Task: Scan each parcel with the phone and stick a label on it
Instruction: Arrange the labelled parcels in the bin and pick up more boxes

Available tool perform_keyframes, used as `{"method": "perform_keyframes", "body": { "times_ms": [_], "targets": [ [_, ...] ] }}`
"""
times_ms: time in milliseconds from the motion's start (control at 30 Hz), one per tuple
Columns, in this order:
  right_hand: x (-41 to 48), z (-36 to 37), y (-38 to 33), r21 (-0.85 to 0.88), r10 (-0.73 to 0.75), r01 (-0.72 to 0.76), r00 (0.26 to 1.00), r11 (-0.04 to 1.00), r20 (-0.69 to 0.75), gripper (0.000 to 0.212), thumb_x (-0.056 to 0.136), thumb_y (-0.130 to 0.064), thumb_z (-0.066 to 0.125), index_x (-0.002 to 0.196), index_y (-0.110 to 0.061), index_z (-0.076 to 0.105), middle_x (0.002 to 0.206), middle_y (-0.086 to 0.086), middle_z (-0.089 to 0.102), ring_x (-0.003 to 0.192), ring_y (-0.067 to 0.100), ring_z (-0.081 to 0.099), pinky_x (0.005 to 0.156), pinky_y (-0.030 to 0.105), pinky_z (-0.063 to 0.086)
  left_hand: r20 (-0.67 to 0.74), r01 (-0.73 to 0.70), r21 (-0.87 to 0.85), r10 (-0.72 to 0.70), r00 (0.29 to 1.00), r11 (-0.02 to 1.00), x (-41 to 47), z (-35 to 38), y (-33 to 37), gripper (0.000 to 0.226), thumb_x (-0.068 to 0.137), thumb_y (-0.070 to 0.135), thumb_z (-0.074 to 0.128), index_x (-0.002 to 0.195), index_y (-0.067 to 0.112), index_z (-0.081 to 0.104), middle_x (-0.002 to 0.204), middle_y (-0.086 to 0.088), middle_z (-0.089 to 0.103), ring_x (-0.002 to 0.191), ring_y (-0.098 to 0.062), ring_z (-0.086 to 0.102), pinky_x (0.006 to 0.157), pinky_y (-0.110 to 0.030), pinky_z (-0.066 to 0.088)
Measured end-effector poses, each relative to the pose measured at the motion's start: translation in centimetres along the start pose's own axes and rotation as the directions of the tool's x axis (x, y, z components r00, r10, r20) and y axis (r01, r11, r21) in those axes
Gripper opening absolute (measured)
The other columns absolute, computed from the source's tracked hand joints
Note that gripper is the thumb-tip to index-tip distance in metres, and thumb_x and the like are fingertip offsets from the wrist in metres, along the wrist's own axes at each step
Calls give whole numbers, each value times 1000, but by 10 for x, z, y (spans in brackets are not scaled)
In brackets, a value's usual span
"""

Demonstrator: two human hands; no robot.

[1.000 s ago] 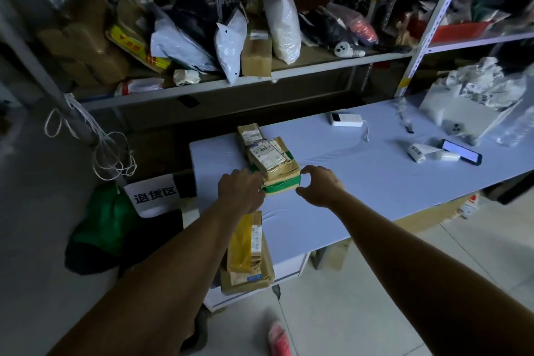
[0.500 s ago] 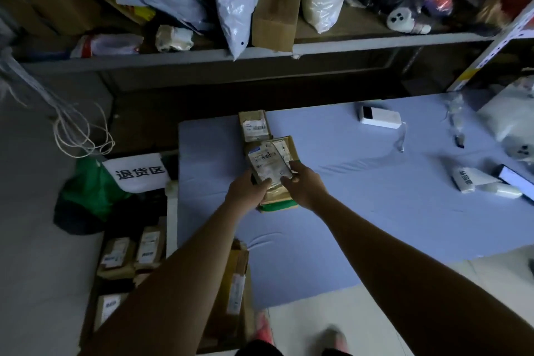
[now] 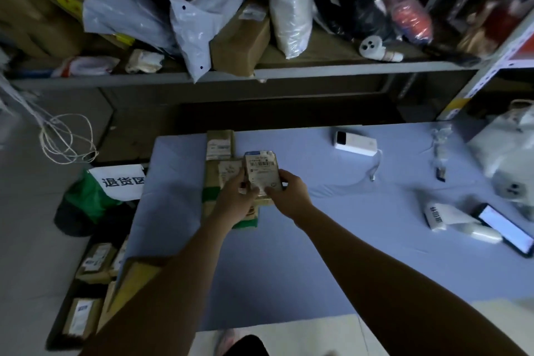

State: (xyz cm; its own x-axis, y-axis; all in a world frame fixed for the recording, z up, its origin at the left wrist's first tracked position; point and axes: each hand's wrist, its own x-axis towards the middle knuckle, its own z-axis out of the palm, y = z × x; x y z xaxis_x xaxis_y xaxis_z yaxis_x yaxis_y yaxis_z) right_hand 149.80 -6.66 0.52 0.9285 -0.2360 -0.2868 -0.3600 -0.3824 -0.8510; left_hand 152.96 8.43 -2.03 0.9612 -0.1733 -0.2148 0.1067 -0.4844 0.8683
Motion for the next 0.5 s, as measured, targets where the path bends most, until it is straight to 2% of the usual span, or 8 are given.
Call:
{"method": "perform_keyframes", "body": {
  "times_ms": [100, 133, 167, 233, 300, 400, 500],
  "targets": [
    [-12, -73, 33, 8, -11, 11, 1000, 1000, -21, 46, 88, -15, 70, 133, -20, 61, 123, -1, 70, 108, 21, 68, 90, 40, 60, -6, -12, -21, 12, 1000, 1000, -16, 64, 39, 54, 97, 29, 62, 146, 40, 45, 122, 6, 57, 91, -12, 63, 65, -23, 54],
    [-16, -96, 44, 0, -13, 13, 1000, 1000, -27, 46, 88, -15, 70, 133, -20, 62, 122, 0, 70, 107, 21, 68, 90, 41, 60, 3, -21, -33, 21, 1000, 999, -21, 85, 50, 55, 97, 29, 63, 147, 39, 44, 124, 4, 56, 92, -14, 64, 66, -26, 57],
    [-20, -114, 55, -5, -11, 10, 999, 1000, -32, 45, 88, -15, 71, 132, -20, 62, 122, 0, 70, 106, 21, 68, 90, 41, 60, 20, -28, -44, 28, 999, 999, -25, 104, 58, 55, 97, 28, 63, 148, 39, 44, 126, 2, 57, 97, -16, 64, 69, -26, 57],
    [-28, -157, 81, -28, 0, -1, 999, 1000, -39, 44, 87, -16, 72, 130, -19, 63, 122, 1, 70, 105, 22, 69, 90, 42, 60, 58, -30, -68, 34, 998, 997, -37, 149, 73, 55, 96, 28, 63, 147, 40, 44, 130, 4, 59, 108, -17, 62, 71, -17, 52],
    [-35, -194, 107, -37, 26, -28, 999, 999, -48, 45, 85, -16, 74, 129, -20, 64, 121, 1, 71, 105, 22, 69, 89, 42, 60, 94, -8, -92, 17, 995, 996, -47, 190, 85, 54, 97, 30, 63, 147, 40, 44, 131, 5, 60, 108, -14, 62, 69, -12, 48],
    [-41, -232, 141, -51, 64, -68, 996, 996, -68, 45, 84, -17, 74, 128, -22, 66, 119, -1, 72, 103, 20, 69, 88, 42, 60, 149, 29, -88, -15, 989, 996, -52, 239, 94, 55, 97, 33, 62, 148, 39, 43, 130, -2, 61, 106, -18, 64, 70, -17, 49],
    [-35, -257, 173, -80, 102, -109, 991, 991, -89, 42, 84, -18, 73, 125, -21, 67, 117, -1, 73, 99, 19, 71, 85, 42, 61, 208, 36, -54, -24, 978, 998, -42, 281, 97, 55, 97, 35, 61, 149, 40, 42, 129, -2, 61, 110, -21, 63, 73, -21, 53]
  ]
}}
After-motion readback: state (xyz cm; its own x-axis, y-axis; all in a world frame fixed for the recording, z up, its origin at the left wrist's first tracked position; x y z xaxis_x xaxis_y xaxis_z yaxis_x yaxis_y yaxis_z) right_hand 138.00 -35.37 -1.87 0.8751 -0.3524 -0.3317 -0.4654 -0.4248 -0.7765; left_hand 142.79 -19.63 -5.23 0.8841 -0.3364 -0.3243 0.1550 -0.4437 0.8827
